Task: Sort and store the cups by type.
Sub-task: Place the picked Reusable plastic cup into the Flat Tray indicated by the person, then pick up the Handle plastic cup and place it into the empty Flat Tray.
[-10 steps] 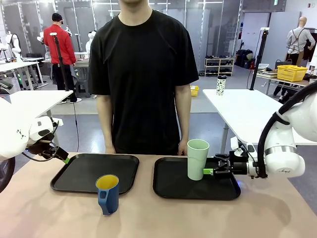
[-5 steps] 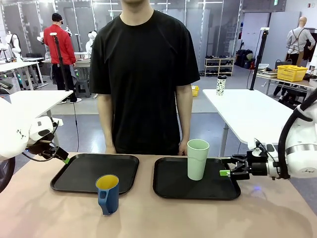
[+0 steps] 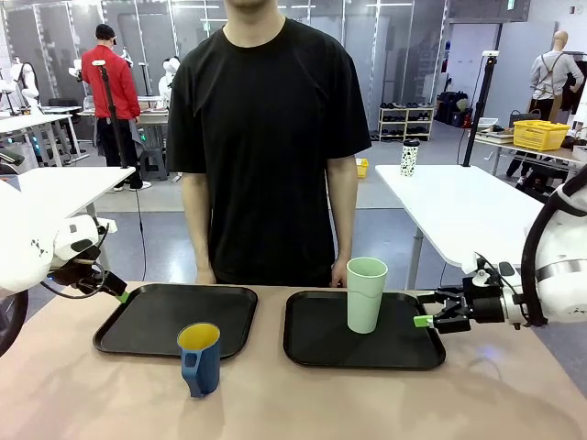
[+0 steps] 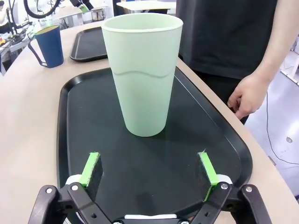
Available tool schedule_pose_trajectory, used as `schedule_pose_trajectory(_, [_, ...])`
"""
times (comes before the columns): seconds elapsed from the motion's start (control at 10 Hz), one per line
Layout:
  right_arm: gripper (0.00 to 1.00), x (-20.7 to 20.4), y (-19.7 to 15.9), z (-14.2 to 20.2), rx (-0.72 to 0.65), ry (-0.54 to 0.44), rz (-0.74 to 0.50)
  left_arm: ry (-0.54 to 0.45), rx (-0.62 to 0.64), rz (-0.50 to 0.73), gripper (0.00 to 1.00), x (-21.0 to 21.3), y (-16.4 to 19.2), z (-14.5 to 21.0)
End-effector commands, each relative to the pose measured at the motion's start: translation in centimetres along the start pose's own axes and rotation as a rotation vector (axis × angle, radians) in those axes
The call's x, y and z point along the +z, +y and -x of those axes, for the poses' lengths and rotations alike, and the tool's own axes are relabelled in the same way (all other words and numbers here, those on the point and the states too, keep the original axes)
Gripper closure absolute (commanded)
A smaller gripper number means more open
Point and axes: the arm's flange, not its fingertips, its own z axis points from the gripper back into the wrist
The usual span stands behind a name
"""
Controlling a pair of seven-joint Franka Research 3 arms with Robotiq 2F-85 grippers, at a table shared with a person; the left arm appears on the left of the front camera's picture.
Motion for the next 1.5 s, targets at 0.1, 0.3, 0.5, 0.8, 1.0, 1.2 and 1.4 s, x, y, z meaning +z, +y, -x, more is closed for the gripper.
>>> schedule_pose_trajectory(0.1, [0.0, -0.4, -0.4, 0.5, 0.012, -0.034, 0.0, -0.007, -0.004, 0.001, 0.0, 0.3, -0.1, 0.1])
schedule_pose_trajectory(0.3, [0.0, -0.4, -0.4, 0.5, 0.012, -0.034, 0.0, -0.007, -0.004, 0.001, 0.0, 0.3, -0.1, 0.1])
schedule_pose_trajectory(0.5, [0.0, -0.4, -0.4, 0.5, 0.012, -0.034, 0.0, -0.007, -0.004, 0.001, 0.0, 0.3, -0.1, 0.1])
schedule_pose_trajectory(0.8, [0.0, -0.4, -0.4, 0.5, 0.012, -0.034, 0.0, -0.007, -0.004, 0.001, 0.0, 0.3, -0.1, 0.1])
schedule_pose_trajectory(1.0, [0.0, -0.4, -0.4, 0.5, 0.012, -0.034, 0.0, -0.007, -0.004, 0.001, 0.0, 0.3, -0.1, 0.1])
schedule_pose_trajectory(1.2, [0.0, 1.4, 3.0, -1.5, 0.122, 0.235, 0.159, -0.007, -0.004, 0.001, 0.0, 0.3, -0.1, 0.1])
schedule_pose_trajectory(1.4, [0.0, 3.6, 6.2, -6.0, 0.273, 0.458, 0.227, -0.007, -0.004, 0.001, 0.0, 0.3, -0.1, 0.1])
